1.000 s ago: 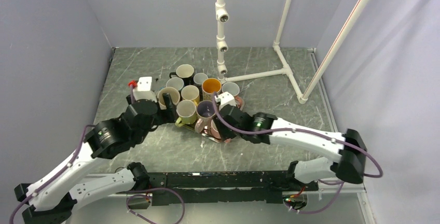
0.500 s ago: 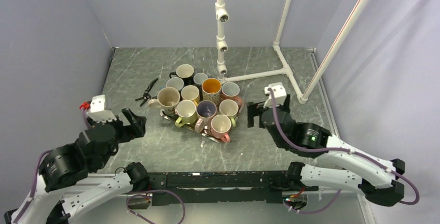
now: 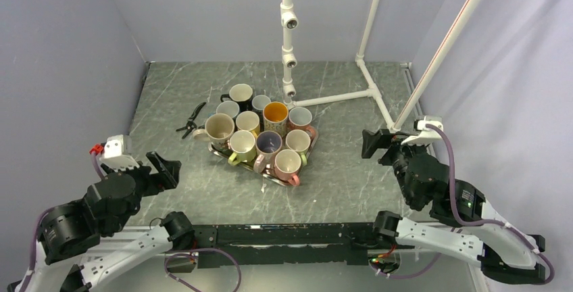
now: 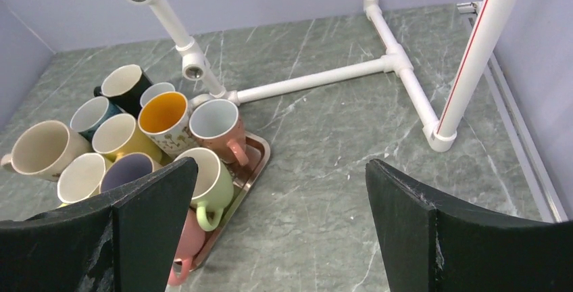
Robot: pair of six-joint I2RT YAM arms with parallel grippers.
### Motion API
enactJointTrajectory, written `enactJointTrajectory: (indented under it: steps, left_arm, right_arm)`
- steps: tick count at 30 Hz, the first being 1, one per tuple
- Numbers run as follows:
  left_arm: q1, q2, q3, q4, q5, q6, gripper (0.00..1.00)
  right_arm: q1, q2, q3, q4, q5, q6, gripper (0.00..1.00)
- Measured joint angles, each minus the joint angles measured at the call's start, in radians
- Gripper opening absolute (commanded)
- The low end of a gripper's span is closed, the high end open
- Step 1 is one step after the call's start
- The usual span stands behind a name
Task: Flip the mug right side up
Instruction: Reset both arms
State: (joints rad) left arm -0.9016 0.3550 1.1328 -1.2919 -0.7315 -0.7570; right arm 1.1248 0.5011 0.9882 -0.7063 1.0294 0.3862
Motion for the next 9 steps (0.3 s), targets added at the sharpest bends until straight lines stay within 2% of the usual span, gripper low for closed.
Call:
enactJointTrajectory:
  steps: [9]
  left_arm:
    - [0.000,0.000,0.002,-0.002,0.000,0.000,0.94]
  right_arm:
    - [0.000,-0.014,0.002,-0.004,0.000,0.006,1.00]
